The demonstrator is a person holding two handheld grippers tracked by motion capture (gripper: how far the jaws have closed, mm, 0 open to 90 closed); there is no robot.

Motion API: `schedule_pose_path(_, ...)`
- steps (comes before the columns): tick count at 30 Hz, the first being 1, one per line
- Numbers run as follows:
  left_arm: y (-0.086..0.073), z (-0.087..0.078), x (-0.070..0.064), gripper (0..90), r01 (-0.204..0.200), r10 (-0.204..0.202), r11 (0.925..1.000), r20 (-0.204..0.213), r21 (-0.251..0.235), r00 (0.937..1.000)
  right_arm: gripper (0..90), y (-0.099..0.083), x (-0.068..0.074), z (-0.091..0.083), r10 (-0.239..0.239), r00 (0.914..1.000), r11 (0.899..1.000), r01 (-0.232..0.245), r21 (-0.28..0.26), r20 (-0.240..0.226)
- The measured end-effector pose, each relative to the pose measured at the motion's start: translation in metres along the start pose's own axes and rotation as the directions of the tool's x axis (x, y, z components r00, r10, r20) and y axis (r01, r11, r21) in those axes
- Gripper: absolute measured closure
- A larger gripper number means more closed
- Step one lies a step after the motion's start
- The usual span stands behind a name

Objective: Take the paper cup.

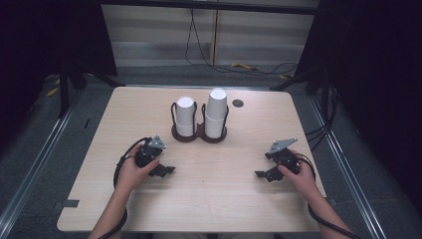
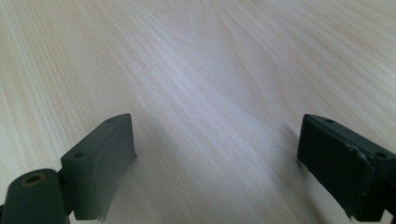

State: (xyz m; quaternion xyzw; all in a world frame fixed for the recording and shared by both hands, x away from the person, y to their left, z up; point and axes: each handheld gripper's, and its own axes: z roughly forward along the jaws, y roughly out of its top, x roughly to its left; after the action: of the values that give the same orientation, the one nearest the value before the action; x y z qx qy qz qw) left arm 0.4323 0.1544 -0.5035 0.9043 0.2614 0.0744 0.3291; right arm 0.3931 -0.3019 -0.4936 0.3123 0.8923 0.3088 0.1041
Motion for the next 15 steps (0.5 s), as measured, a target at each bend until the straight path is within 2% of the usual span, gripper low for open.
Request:
schedule_pose_path(7, 0.0033, -0.0017, -0.0004, 13.7, 0.012, -0.011, 0.9994, -0.005, 0.034, 0.9999, 10.8, 0.0008, 0.0016, -0.0007, -0.005, 0.9999, 1.000, 0.004, 0.011, 0.012)
schedule_pose_path(11, 0.0040, -0.0022, -0.0007, 14.7, 0.018, -0.018, 0.9993, 0.005, 0.033, 0.9998, 11.7, 0.0014, 0.0021, -0.0010, -0.003, 1.0000, 1.000, 0.003, 0.015, 0.002)
schedule_pose_path(12, 0.0055, -0.0048, -0.0004, 14.7, 0.016, -0.017, 0.9988, 0.009, 0.047, 0.9998, 12.0, 0.0020, 0.0023, -0.0012, -0.009, 0.9999, 1.000, 0.009, 0.016, 0.007)
schedule_pose_path(14, 0.0068, -0.0062, -0.0007, 14.7, 0.015, -0.015, 0.9995, -0.008, 0.029, 0.9999, 12.1, 0.0027, 0.0030, -0.0012, -0.012, 0.9999, 1.000, 0.012, 0.017, 0.006)
schedule_pose_path(15, 0.0083, -0.0082, -0.0002, 14.7, 0.019, -0.019, 0.9992, 0.017, 0.037, 0.9997, 12.1, 0.0039, 0.0045, -0.0012, -0.009, 1.0000, 1.000, 0.009, 0.014, 0.000)
